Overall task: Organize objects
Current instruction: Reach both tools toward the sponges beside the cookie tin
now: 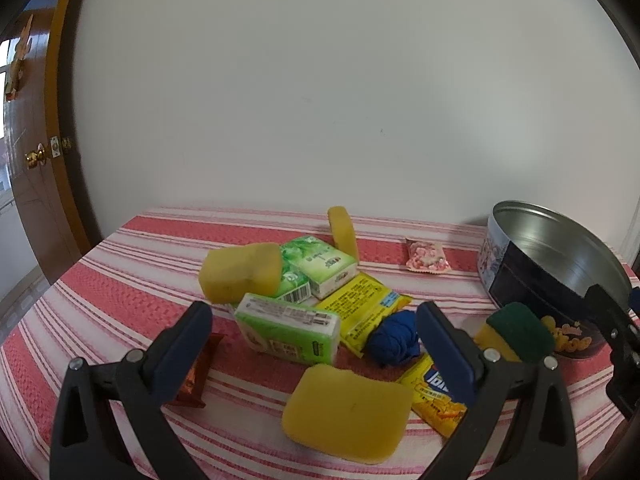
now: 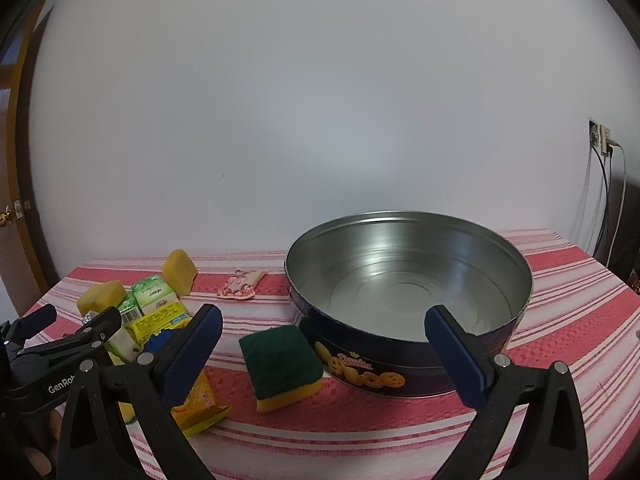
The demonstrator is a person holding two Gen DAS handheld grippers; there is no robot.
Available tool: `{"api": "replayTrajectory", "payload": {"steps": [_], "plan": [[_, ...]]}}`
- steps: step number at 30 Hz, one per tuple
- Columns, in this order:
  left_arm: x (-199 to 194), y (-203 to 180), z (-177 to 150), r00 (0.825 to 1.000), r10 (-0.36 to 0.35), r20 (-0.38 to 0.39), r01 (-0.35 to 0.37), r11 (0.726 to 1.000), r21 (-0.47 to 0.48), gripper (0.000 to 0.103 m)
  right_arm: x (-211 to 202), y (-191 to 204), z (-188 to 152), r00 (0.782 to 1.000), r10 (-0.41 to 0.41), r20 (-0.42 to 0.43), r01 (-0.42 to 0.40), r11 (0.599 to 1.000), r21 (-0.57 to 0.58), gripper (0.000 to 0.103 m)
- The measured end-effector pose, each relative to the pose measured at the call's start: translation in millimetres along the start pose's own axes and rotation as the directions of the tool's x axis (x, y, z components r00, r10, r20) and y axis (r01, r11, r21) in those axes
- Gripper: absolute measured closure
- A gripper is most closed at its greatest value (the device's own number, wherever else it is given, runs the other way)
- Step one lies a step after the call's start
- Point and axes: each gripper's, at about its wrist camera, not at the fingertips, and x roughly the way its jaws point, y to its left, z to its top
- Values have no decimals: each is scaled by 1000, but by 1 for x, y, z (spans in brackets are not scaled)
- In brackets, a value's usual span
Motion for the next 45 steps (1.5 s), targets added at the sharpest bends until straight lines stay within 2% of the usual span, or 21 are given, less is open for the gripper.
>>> {"api": "replayTrajectory", "payload": {"steps": [7, 10, 13, 20, 24, 31, 36, 39, 42, 44, 45], "plan": [[2, 10, -3, 999, 7, -38, -8, 1000, -14, 0, 4, 5, -3, 998, 43, -39, -44, 999, -21, 1], [3, 13, -3, 999, 15, -49, -15, 1000, -12, 0, 8, 7, -3, 996, 61, -60, -63, 998, -26, 6], [4, 16, -3, 998, 23, -56, -23, 1000, -5, 0, 13, 6, -5, 990, 97, -105, -100, 995, -17, 10], [8, 26, -5, 995, 37, -90, -37, 999, 1, 0, 19, 9, -12, 976, 143, -165, -147, 989, -8, 11], [6, 31, -7, 995, -9, -101, 8, 1000, -9, 0, 29, 11, -13, 969, 127, -212, -132, 991, -10, 11], [-2, 16, -15, 985, -105, -138, 113, 992, 48, 0, 60, 12, -21, 918, 121, -377, -131, 991, 1, 11], [11, -1, -20, 971, -80, -224, 104, 990, 98, 0, 82, 29, -27, 883, 71, -464, -121, 990, -79, 11], [20, 0, -24, 961, -61, -268, 88, 992, 88, 0, 93, 32, -28, 865, 64, -497, -126, 988, -91, 18], [25, 1, -26, 951, -95, -296, 107, 994, 26, 0, 96, 32, -28, 868, 59, -493, -126, 987, -104, 26], [28, -3, -28, 942, -118, -315, 129, 991, 15, 0, 95, 30, -27, 871, 72, -487, -139, 985, -103, 41], [29, -6, -29, 938, -123, -324, 137, 990, 20, 0, 94, 29, -27, 871, 77, -484, -144, 984, -103, 43]]}}
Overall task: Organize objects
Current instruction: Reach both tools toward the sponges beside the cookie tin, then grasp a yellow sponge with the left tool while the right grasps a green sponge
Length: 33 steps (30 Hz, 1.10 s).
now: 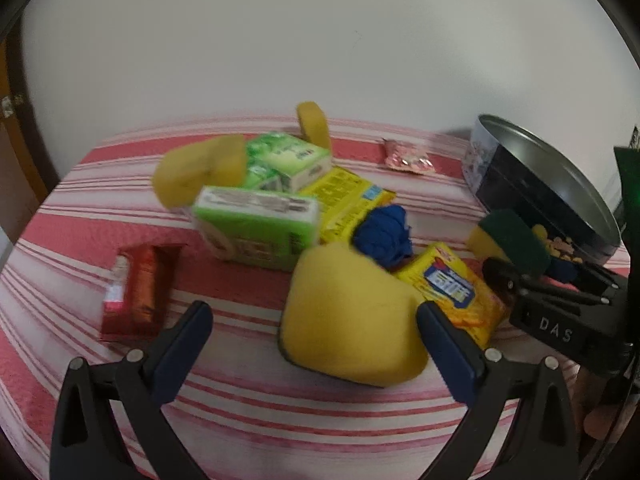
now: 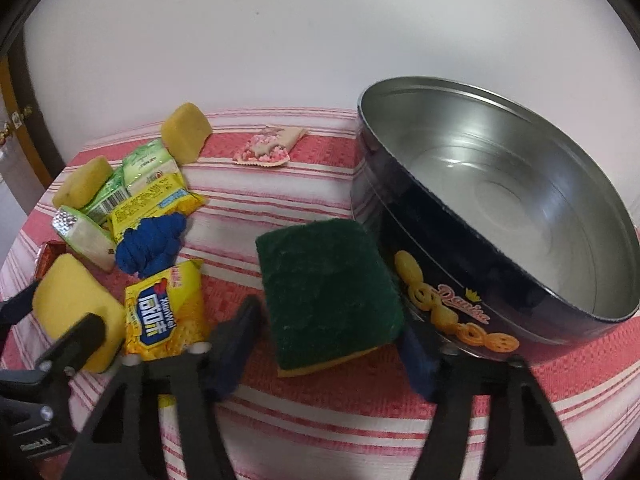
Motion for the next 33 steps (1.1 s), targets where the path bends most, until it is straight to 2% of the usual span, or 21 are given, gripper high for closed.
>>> {"api": "replayTrajectory", "payload": {"steps": [3, 7, 8, 9, 10, 11, 12, 13, 14, 15, 20, 23, 28, 33], "plan": [[1, -10, -5, 1000, -10, -14, 10, 999, 37, 1, -2, -6, -1, 999, 34, 4, -34, 999, 3, 44], [1, -15, -2, 1000, 19, -16, -18, 999, 42, 1, -7, -12, -3, 997, 79, 5, -79, 997, 23, 46], [3, -13, -1, 1000, 23, -13, -23, 1000, 16, 8, -8, -11, -4, 995, 96, 6, -96, 995, 32, 46], [3, -10, 0, 1000, 8, -11, -8, 1000, -4, 22, -9, -11, -4, 993, 114, 8, -114, 993, 38, 46], [2, -6, 0, 1000, -21, -12, 20, 1000, -24, 30, -11, -11, -3, 992, 127, 14, -128, 991, 39, 46], [5, -3, 0, 997, -72, -22, 71, 996, -53, 44, -14, -10, -3, 990, 137, 25, -137, 990, 37, 46], [8, -2, -1, 995, -95, -36, 93, 994, -66, 54, -17, -9, -1, 989, 141, 37, -143, 989, 35, 46], [7, -2, -1, 995, -93, -36, 90, 994, -67, 57, -21, -7, -2, 988, 146, 50, -148, 988, 34, 46], [5, -2, -2, 996, -88, -29, 86, 994, -69, 70, -25, -7, -2, 986, 153, 60, -155, 987, 31, 46], [4, -1, -2, 994, -106, -24, 104, 992, -75, 73, -27, -7, -1, 985, 161, 69, -163, 986, 29, 46], [-6, 4, -4, 992, -125, 21, 127, 985, -114, 74, -34, -4, 0, 982, 163, 95, -164, 986, 10, 46], [-22, 7, -4, 988, -109, 113, 123, 983, -134, 74, -40, -3, 3, 976, 177, 127, -179, 984, 2, 46], [-38, -3, 5, 982, -71, 178, 87, 993, -84, 74, -63, -11, 6, 953, 196, 230, -201, 980, -3, 46], [-53, -24, 22, 968, -88, 235, 101, 994, -46, 74, -94, -25, 7, 920, 127, 370, -133, 991, -10, 46]]}}
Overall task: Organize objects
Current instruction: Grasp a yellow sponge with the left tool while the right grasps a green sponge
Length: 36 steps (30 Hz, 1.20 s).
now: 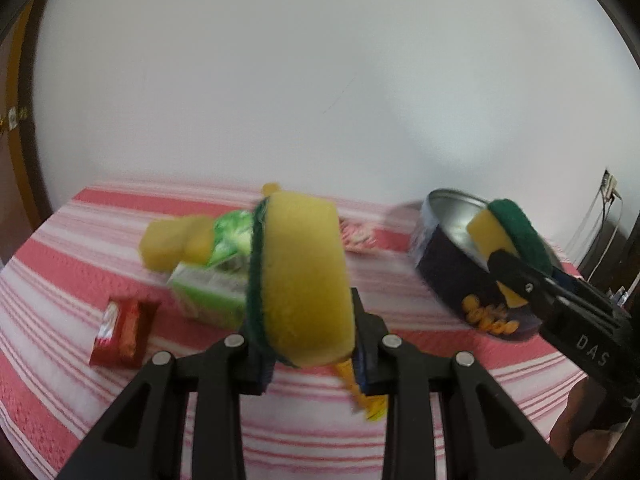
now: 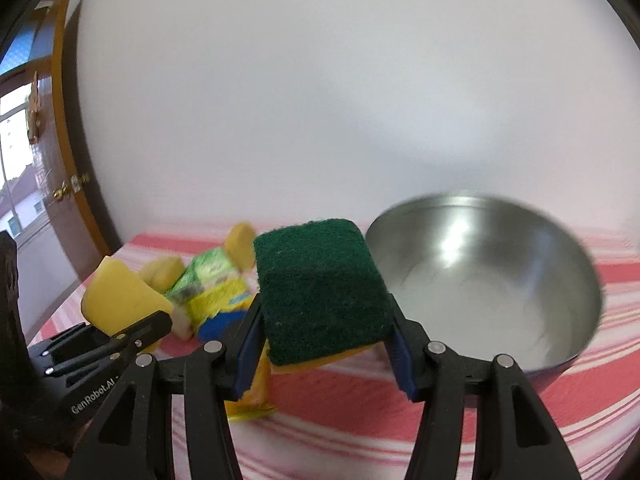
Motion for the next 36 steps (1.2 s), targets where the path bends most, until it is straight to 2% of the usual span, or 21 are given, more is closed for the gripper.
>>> {"api": "replayTrajectory", "payload": {"steps": [5, 11, 19, 21, 27, 36], "plan": [[1, -36, 17, 998, -55, 35, 54, 998, 41, 74, -12, -32, 5, 997, -71, 44, 70, 997, 20, 46], [20, -79, 28, 993, -117, 20, 116, 991, 70, 74, -18, -78, 9, 981, -184, 55, 181, 982, 59, 46], [53, -148, 32, 985, -174, -4, 173, 975, 139, 74, -8, -136, 12, 953, -301, 17, 298, 949, 98, 46], [64, -163, 32, 983, -182, -15, 182, 972, 150, 74, -11, -153, 9, 951, -308, 0, 306, 946, 103, 46], [92, -192, 27, 982, -179, -54, 186, 965, 185, 74, 8, -163, 13, 944, -328, -30, 329, 940, 88, 46], [107, -201, 21, 985, -145, -97, 160, 972, 171, 73, 22, -163, 11, 950, -307, -64, 311, 947, 76, 45]]}}
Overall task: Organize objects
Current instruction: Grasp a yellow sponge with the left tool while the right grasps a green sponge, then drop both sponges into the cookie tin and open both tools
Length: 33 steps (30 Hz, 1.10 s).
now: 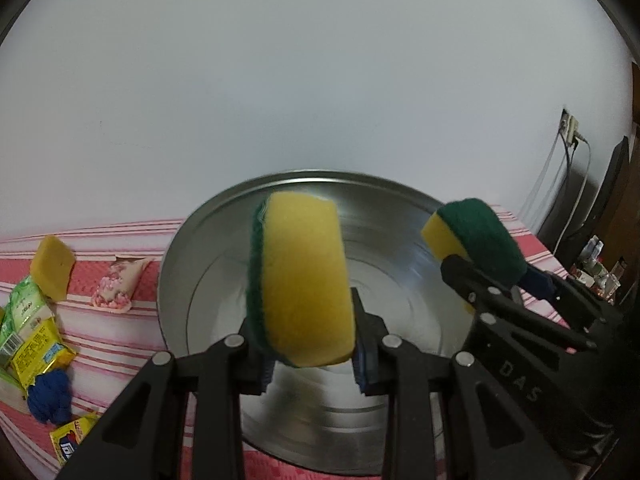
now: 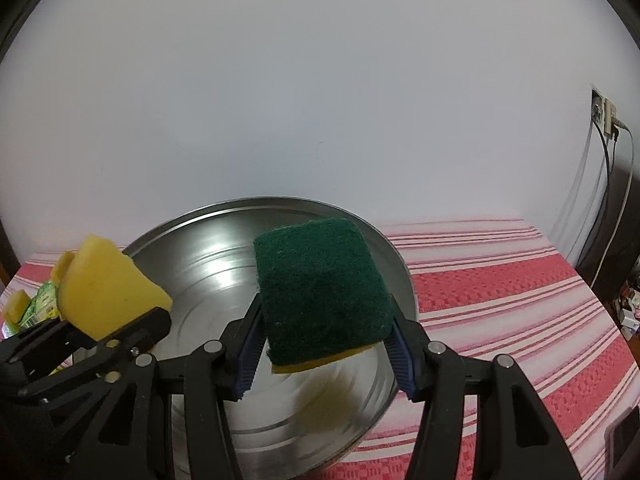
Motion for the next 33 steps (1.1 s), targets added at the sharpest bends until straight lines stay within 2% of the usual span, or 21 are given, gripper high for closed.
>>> {"api": "replayTrajectory", "payload": {"steps": [2, 6, 7, 9, 11, 14, 17, 22, 28, 33], "plan": [[-1, 0, 0, 1000, 21, 4, -21, 1000, 7, 69, 0, 1, 0, 1000, 2, 0, -2, 1000, 1, 44], [-14, 4, 0, 994, 90, 55, -89, 996, -20, 25, 3, -2, 2, 1000, -10, -7, 10, 1000, 0, 39], [-20, 6, 0, 991, 108, 76, -106, 994, -32, 20, 2, -3, 2, 1000, -21, -4, 21, 1000, 4, 35], [-29, 9, 1, 988, 114, 101, -109, 993, -55, 2, 4, -13, 6, 1000, -15, 4, 15, 1000, 26, 28], [-41, 14, 1, 984, 117, 132, -108, 991, -75, 1, 4, -22, 7, 1000, 12, 20, -13, 999, 52, 23], [-54, 15, -2, 977, 147, 157, -136, 988, -75, 1, -2, -23, 8, 999, 20, 47, -23, 998, 55, 21], [-61, 23, -11, 969, 179, 173, -168, 983, -74, 0, -6, -25, 10, 996, 16, 83, -21, 998, 58, 17], [-68, 37, -29, 954, 241, 176, -231, 970, -74, 0, -11, -28, 8, 990, 62, 129, -78, 989, 122, 15], [-81, 50, -41, 946, 268, 182, -260, 963, -69, 0, -6, -38, 4, 989, 78, 128, -100, 979, 179, 15], [-83, 58, -45, 944, 279, 175, -270, 960, -73, 0, -11, -32, -5, 990, 59, 126, -83, 976, 200, 15]]}}
